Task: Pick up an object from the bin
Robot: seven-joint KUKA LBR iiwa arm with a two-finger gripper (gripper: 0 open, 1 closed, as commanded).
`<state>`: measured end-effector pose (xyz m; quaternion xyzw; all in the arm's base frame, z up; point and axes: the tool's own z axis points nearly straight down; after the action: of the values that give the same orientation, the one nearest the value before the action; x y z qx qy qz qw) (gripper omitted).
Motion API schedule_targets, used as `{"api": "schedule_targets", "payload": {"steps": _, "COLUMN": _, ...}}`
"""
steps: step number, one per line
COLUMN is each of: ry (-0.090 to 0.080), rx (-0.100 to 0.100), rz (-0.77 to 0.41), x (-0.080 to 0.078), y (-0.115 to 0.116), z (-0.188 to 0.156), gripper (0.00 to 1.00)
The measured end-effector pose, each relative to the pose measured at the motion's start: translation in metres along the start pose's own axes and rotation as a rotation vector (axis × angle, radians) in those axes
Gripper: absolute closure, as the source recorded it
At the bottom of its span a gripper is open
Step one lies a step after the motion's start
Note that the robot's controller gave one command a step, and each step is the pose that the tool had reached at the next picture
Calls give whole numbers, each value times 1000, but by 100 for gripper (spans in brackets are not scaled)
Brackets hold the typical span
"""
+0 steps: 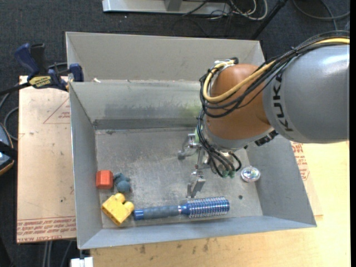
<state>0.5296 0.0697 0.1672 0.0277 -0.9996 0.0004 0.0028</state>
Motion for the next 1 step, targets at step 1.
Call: {"api": "schedule_targets", "payload": {"steps": 1, "ry": -12, "rx": -4, "rz": 65, "x": 34, "y": -15, "z": 92, "gripper": 0}}
